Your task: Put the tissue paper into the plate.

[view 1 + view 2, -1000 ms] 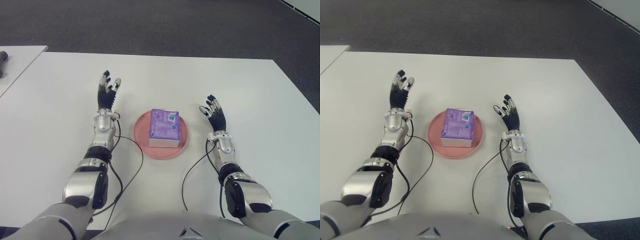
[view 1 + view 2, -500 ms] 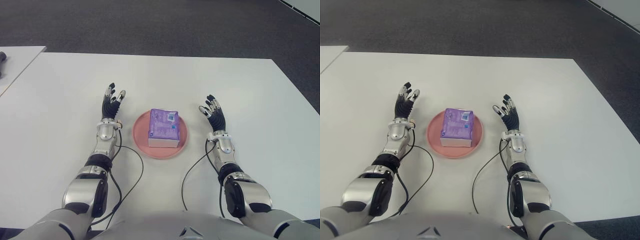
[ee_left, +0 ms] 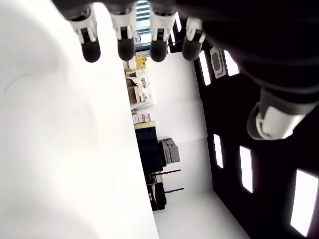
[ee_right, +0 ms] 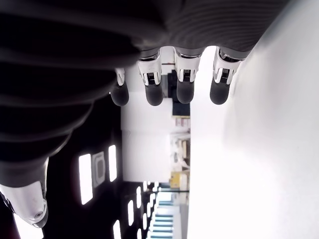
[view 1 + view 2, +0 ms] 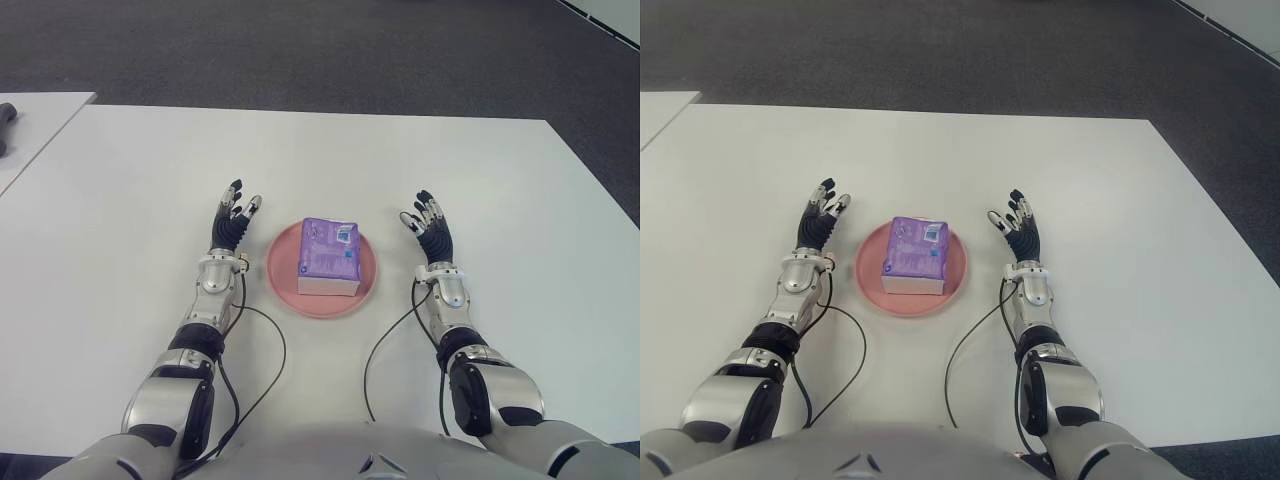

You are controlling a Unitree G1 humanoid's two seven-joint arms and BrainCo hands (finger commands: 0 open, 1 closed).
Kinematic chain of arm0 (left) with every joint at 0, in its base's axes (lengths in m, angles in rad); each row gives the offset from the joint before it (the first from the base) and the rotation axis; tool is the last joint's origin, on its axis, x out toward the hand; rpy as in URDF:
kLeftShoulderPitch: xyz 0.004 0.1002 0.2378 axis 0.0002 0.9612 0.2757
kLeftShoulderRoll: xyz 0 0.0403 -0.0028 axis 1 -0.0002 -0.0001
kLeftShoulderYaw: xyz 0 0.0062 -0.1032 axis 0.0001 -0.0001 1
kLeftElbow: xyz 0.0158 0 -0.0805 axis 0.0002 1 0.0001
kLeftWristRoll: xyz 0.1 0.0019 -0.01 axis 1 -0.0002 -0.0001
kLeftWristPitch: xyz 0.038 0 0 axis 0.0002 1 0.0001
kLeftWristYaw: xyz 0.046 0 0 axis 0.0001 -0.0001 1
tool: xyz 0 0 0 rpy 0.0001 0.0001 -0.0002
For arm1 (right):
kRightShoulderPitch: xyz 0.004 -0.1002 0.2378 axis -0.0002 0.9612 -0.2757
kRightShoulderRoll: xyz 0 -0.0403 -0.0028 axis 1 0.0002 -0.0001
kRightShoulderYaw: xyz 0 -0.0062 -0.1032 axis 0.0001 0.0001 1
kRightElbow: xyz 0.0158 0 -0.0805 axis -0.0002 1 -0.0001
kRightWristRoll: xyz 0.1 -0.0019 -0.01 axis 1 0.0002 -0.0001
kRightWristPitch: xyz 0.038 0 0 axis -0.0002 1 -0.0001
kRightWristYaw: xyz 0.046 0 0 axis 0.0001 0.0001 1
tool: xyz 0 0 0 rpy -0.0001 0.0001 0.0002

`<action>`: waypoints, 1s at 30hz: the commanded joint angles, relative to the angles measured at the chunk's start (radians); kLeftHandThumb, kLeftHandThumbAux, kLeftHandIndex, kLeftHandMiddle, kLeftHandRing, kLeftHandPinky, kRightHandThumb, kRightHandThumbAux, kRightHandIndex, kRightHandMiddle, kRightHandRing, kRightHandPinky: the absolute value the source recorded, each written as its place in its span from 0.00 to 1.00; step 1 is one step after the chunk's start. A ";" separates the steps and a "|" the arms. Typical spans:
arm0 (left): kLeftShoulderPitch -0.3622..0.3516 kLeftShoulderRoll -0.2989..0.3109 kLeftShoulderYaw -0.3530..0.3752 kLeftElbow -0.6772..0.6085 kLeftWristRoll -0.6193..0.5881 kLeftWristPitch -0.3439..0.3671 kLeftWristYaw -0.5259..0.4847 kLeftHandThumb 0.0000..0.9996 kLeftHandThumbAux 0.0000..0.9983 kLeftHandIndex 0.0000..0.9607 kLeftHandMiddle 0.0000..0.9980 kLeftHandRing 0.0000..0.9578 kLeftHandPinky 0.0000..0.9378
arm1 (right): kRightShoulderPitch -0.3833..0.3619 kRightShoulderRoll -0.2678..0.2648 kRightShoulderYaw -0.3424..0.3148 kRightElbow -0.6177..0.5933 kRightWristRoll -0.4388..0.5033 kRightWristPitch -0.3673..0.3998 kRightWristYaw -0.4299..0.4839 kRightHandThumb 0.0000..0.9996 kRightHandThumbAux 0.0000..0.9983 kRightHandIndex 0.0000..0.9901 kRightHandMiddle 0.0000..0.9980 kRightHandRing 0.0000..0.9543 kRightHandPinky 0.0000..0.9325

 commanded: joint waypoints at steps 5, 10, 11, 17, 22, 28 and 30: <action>0.041 -0.023 -0.003 -0.034 -0.004 0.027 -0.005 0.00 0.47 0.00 0.00 0.00 0.00 | 0.056 0.025 0.007 0.041 -0.002 0.042 -0.005 0.05 0.59 0.00 0.00 0.00 0.00; 0.045 -0.034 0.006 -0.049 -0.006 0.031 0.012 0.00 0.47 0.00 0.00 0.00 0.00 | 0.055 0.024 0.007 0.041 -0.002 0.042 -0.006 0.05 0.59 0.00 0.00 0.00 0.00; 0.046 -0.037 0.008 -0.054 -0.007 0.033 0.017 0.00 0.47 0.00 0.00 0.00 0.00 | 0.055 0.024 0.007 0.041 -0.002 0.042 -0.006 0.05 0.59 0.00 0.00 0.00 0.00; 0.061 -0.046 0.017 -0.090 -0.007 0.051 0.030 0.00 0.47 0.00 0.00 0.00 0.00 | 0.056 0.024 0.007 0.040 -0.001 0.042 -0.005 0.05 0.59 0.00 0.00 0.00 0.00; 0.070 -0.051 0.019 -0.114 -0.006 0.075 0.038 0.00 0.45 0.00 0.00 0.00 0.00 | 0.057 0.022 0.006 0.039 0.000 0.041 -0.003 0.05 0.59 0.00 0.00 0.00 0.00; 0.086 -0.058 0.021 -0.136 -0.005 0.093 0.042 0.00 0.46 0.00 0.00 0.00 0.00 | 0.058 0.020 0.005 0.039 0.002 0.042 0.000 0.05 0.59 0.00 0.00 0.00 0.00; 0.105 -0.066 0.018 -0.159 0.001 0.091 0.049 0.00 0.46 0.00 0.00 0.00 0.00 | 0.058 0.019 0.004 0.038 0.002 0.042 0.001 0.05 0.59 0.00 0.00 0.00 0.00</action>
